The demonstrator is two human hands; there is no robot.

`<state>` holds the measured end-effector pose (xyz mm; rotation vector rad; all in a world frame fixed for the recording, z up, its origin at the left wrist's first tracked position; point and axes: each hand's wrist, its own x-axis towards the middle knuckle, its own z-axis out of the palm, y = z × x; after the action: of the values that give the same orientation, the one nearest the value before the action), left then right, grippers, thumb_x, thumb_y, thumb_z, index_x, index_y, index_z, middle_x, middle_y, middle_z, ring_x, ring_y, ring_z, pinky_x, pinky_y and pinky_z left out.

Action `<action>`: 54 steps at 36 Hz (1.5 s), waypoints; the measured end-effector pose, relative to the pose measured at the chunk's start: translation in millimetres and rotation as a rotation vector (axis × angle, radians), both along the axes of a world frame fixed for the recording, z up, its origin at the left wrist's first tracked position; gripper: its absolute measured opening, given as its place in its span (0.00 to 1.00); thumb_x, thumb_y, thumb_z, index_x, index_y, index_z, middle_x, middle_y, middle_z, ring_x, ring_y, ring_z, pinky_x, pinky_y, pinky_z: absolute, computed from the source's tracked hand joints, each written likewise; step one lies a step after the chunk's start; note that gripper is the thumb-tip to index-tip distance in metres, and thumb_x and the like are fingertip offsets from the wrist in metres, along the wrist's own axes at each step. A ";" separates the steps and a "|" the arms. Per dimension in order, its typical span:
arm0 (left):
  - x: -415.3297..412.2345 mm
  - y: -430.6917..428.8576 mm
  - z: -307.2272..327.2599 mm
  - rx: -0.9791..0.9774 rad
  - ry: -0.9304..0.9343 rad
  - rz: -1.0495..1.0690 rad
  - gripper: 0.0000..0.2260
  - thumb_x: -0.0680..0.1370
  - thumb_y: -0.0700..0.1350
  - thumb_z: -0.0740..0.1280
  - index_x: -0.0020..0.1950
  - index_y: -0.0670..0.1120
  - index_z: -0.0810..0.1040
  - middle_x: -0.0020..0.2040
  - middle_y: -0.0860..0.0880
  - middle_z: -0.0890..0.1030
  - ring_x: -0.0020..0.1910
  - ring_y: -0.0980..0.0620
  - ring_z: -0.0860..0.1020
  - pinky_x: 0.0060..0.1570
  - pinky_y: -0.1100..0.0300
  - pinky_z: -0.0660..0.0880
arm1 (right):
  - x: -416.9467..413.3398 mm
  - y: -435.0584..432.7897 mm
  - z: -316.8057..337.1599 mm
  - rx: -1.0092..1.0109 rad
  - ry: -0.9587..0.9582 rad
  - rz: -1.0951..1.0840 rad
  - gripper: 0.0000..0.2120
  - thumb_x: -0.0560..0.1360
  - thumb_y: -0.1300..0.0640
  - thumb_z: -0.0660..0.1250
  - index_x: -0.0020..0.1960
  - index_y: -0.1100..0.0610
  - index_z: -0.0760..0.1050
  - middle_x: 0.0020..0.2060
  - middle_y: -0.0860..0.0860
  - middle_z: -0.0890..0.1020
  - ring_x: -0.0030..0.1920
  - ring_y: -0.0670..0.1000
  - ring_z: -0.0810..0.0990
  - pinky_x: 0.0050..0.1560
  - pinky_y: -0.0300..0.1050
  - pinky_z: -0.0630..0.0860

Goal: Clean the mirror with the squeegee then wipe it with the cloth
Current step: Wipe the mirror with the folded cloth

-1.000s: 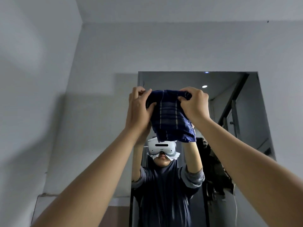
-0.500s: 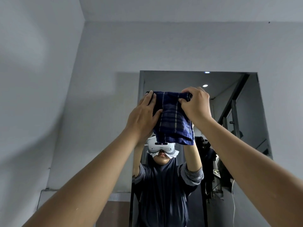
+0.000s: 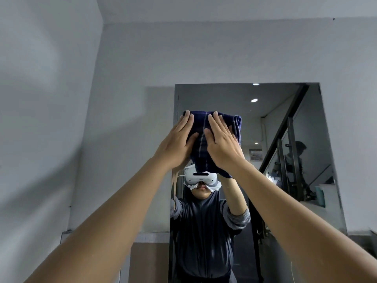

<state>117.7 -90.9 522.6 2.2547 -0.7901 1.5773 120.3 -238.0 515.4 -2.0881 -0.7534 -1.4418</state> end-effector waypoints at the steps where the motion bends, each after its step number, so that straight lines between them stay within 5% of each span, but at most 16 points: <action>1: 0.5 2.5 -7.1 -0.017 0.016 -0.037 0.25 0.81 0.50 0.52 0.75 0.46 0.47 0.77 0.50 0.46 0.75 0.56 0.46 0.73 0.59 0.48 | 2.7 0.6 0.0 -0.017 0.005 -0.029 0.25 0.81 0.46 0.45 0.76 0.52 0.46 0.76 0.46 0.45 0.75 0.43 0.41 0.73 0.43 0.38; 7: 11.8 12.0 -56.4 -0.007 -0.010 -0.033 0.26 0.81 0.55 0.47 0.75 0.50 0.40 0.76 0.50 0.40 0.73 0.58 0.37 0.73 0.60 0.42 | 8.7 5.2 17.1 0.020 -0.022 -0.121 0.32 0.78 0.38 0.44 0.76 0.51 0.40 0.76 0.46 0.40 0.75 0.45 0.38 0.73 0.47 0.40; 11: 17.8 9.7 -78.5 -0.004 -0.039 0.043 0.29 0.81 0.50 0.53 0.75 0.44 0.40 0.74 0.51 0.35 0.72 0.58 0.34 0.66 0.73 0.35 | 12.3 16.7 38.9 0.015 -0.090 -0.211 0.36 0.76 0.34 0.46 0.76 0.52 0.38 0.76 0.52 0.40 0.75 0.50 0.38 0.74 0.51 0.40; 20: 25.4 2.4 -84.4 -0.049 -0.051 0.055 0.30 0.81 0.47 0.54 0.73 0.42 0.37 0.72 0.50 0.33 0.73 0.53 0.35 0.68 0.67 0.36 | 15.6 43.8 80.8 -0.277 -0.184 -0.372 0.34 0.76 0.34 0.47 0.75 0.46 0.38 0.76 0.57 0.39 0.75 0.55 0.38 0.75 0.54 0.41; 24: 25.2 4.3 -84.0 -0.053 -0.052 0.056 0.30 0.81 0.48 0.53 0.73 0.44 0.37 0.74 0.50 0.34 0.73 0.55 0.35 0.65 0.73 0.36 | 16.0 20.2 84.8 -0.325 -0.221 -0.409 0.34 0.75 0.33 0.47 0.75 0.44 0.39 0.76 0.54 0.40 0.76 0.53 0.39 0.75 0.53 0.42; 29: 22.0 2.3 -84.5 -0.054 -0.053 0.050 0.30 0.81 0.48 0.54 0.72 0.44 0.35 0.73 0.51 0.33 0.73 0.55 0.34 0.59 0.81 0.33 | 17.6 -39.3 88.5 -0.147 -0.164 -0.438 0.35 0.75 0.32 0.48 0.75 0.44 0.40 0.76 0.53 0.41 0.76 0.52 0.39 0.74 0.53 0.44; 39: 17.6 -4.8 -89.8 -0.086 -0.029 0.098 0.30 0.81 0.48 0.54 0.74 0.43 0.37 0.74 0.49 0.35 0.73 0.55 0.34 0.65 0.71 0.34 | 19.0 -154.8 54.3 0.293 0.025 -0.457 0.35 0.75 0.32 0.48 0.75 0.45 0.40 0.76 0.53 0.40 0.75 0.52 0.38 0.74 0.55 0.42; 47: 10.4 -11.4 -119.1 -0.049 0.036 0.144 0.34 0.79 0.52 0.59 0.75 0.40 0.42 0.75 0.46 0.38 0.73 0.51 0.36 0.71 0.61 0.41 | 21.8 -119.4 8.3 0.652 0.056 -0.418 0.35 0.76 0.35 0.48 0.76 0.49 0.43 0.76 0.56 0.43 0.76 0.55 0.40 0.73 0.54 0.41; 54: 10.3 -14.5 -160.2 0.035 0.060 0.164 0.34 0.78 0.52 0.59 0.75 0.41 0.44 0.76 0.45 0.41 0.75 0.48 0.39 0.72 0.57 0.42 | 18.8 -44.8 -11.1 0.574 0.025 -0.370 0.34 0.76 0.36 0.50 0.76 0.49 0.42 0.76 0.57 0.42 0.76 0.55 0.39 0.73 0.57 0.44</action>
<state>128.0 -105.4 362.4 2.4341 -0.6360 1.5683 139.1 -282.8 504.3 -1.8317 0.0782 -1.5778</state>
